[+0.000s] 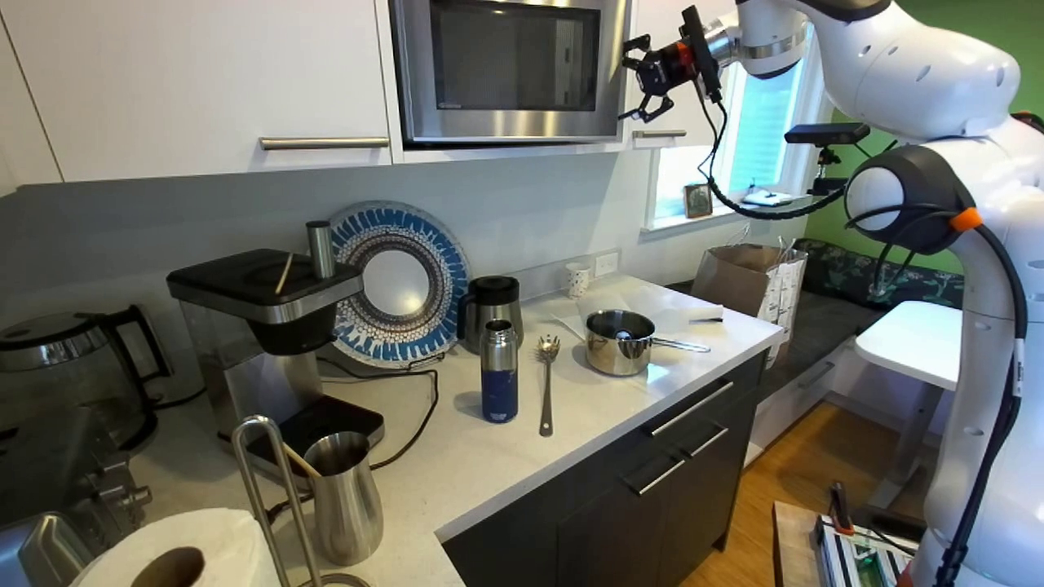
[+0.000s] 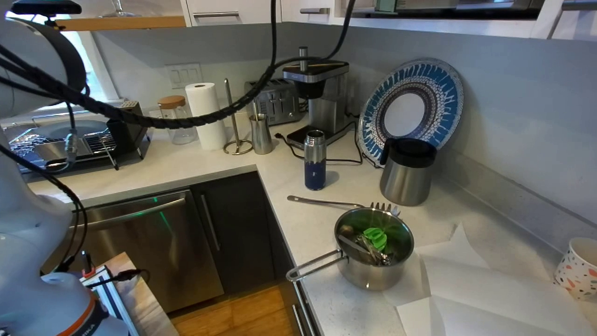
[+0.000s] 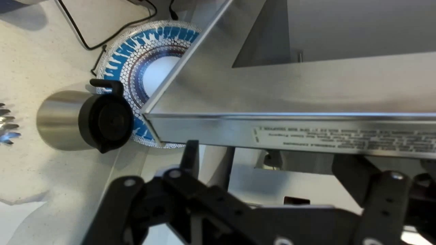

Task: Open the microwave door

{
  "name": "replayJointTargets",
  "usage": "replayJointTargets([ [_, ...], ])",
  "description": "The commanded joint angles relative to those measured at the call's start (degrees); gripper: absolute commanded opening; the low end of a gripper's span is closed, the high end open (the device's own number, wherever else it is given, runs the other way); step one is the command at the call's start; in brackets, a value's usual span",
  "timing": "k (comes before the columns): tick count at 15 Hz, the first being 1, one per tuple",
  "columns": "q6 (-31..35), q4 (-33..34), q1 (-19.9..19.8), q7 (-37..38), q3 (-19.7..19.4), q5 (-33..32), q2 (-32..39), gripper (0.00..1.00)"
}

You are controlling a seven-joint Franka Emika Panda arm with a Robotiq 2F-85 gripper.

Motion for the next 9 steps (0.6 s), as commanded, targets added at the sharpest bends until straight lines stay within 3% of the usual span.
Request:
replayJointTargets([
  [1, -8.5, 1.5, -2.4, -2.5, 0.2, -0.1, -1.2, 1.0],
  [9, -25.8, 4.1, -6.4, -8.8, 0.1, 1.7, -2.3, 1.0],
])
